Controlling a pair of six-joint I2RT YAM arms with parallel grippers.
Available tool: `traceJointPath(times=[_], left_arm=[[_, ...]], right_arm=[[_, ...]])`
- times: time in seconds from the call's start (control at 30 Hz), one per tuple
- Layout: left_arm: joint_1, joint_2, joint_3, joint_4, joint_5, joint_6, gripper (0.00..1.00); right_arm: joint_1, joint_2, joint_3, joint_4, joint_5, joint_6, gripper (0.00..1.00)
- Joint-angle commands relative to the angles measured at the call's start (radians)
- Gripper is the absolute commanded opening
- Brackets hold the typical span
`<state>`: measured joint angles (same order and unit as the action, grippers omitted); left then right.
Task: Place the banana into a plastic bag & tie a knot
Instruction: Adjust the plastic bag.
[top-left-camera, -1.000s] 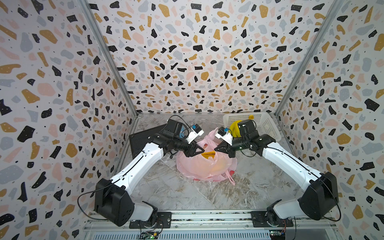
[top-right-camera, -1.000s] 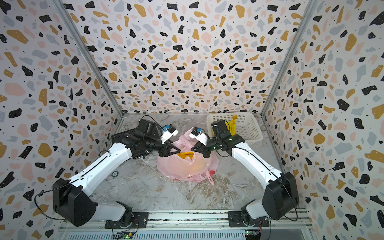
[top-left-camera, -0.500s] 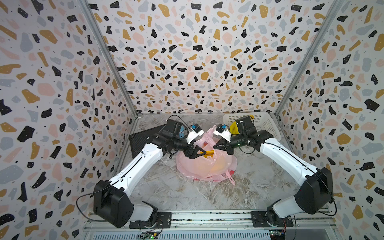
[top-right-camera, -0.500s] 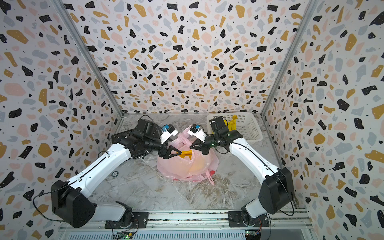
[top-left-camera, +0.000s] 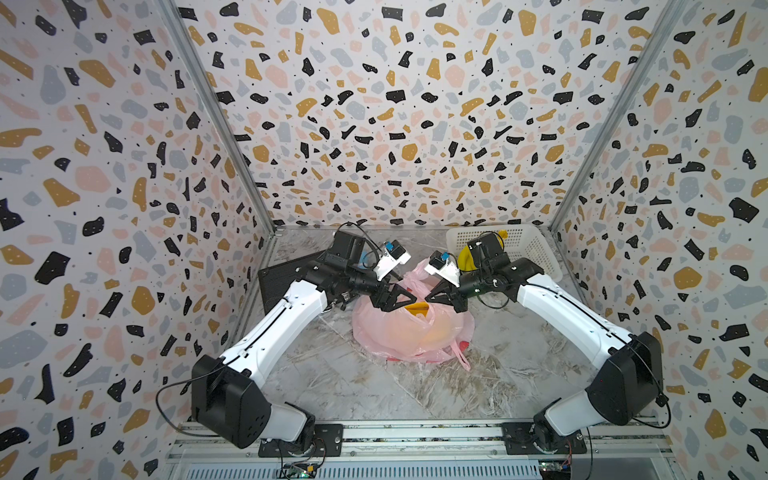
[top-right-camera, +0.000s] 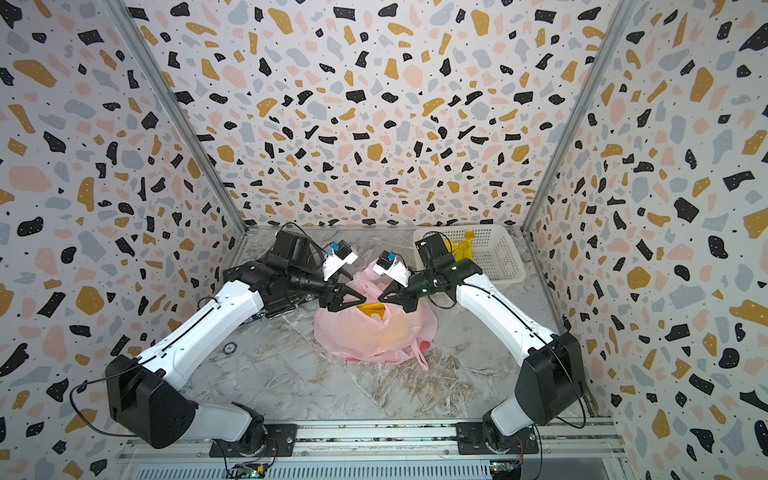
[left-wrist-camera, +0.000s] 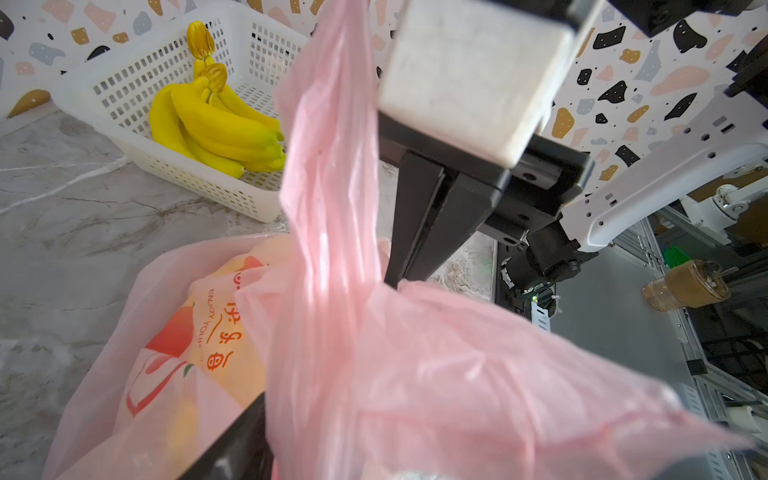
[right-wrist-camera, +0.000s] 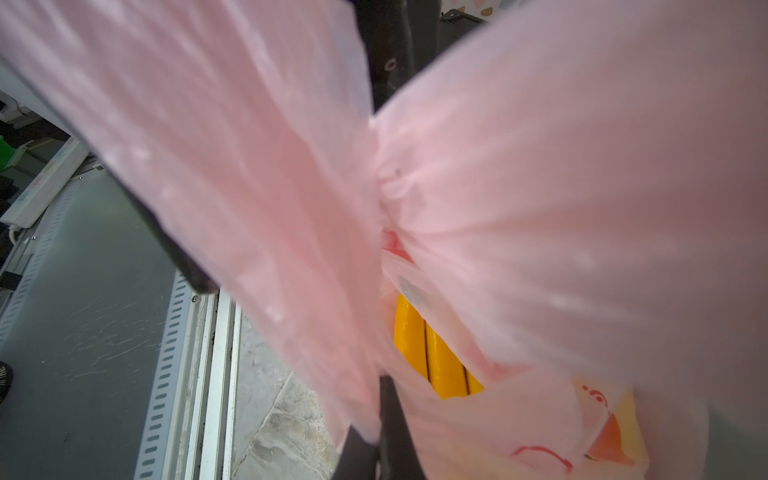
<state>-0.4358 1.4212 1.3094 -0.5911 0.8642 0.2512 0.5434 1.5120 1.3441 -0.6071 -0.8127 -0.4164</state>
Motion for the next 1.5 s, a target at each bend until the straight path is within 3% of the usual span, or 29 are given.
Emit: traceJointPath(times=[0.0, 0.17, 0.67, 0.73, 0.97, 1.03, 1.13, 1.2, 1.37, 1.47], left_arm=[[-0.001, 0.017, 0.05, 0.006, 0.046, 0.033, 0.76], [-0.001, 0.051, 0.095, -0.032, 0.078, 0.062, 0.75], [-0.003, 0.109, 0.115, -0.039, 0.151, 0.065, 0.54], [-0.003, 0.114, 0.116, -0.039, 0.154, 0.065, 0.48], [-0.004, 0.117, 0.111, -0.034, 0.146, 0.058, 0.07], [-0.003, 0.113, 0.102, -0.027, 0.142, 0.054, 0.01], [-0.003, 0.107, 0.082, -0.006, 0.13, 0.044, 0.0], [-0.003, 0.103, 0.07, 0.005, 0.131, 0.041, 0.0], [-0.003, 0.09, 0.038, 0.041, 0.142, 0.037, 0.0], [-0.003, 0.08, 0.03, 0.043, 0.156, 0.043, 0.0]], right_arm=[[0.004, -0.007, 0.045, -0.047, -0.016, -0.026, 0.0], [0.004, 0.004, 0.058, -0.063, -0.008, -0.032, 0.0], [0.005, 0.03, 0.087, -0.084, -0.002, -0.027, 0.0], [0.004, 0.033, 0.089, -0.086, -0.002, -0.027, 0.0], [0.005, 0.034, 0.091, -0.088, 0.003, -0.024, 0.0], [0.005, 0.031, 0.094, -0.086, 0.0, -0.019, 0.0], [0.005, 0.017, 0.091, -0.066, -0.005, 0.007, 0.01], [0.004, -0.006, 0.069, -0.019, 0.005, 0.052, 0.21], [-0.003, -0.092, -0.022, 0.177, 0.08, 0.231, 0.55], [-0.031, -0.124, -0.041, 0.256, 0.111, 0.347, 0.66]])
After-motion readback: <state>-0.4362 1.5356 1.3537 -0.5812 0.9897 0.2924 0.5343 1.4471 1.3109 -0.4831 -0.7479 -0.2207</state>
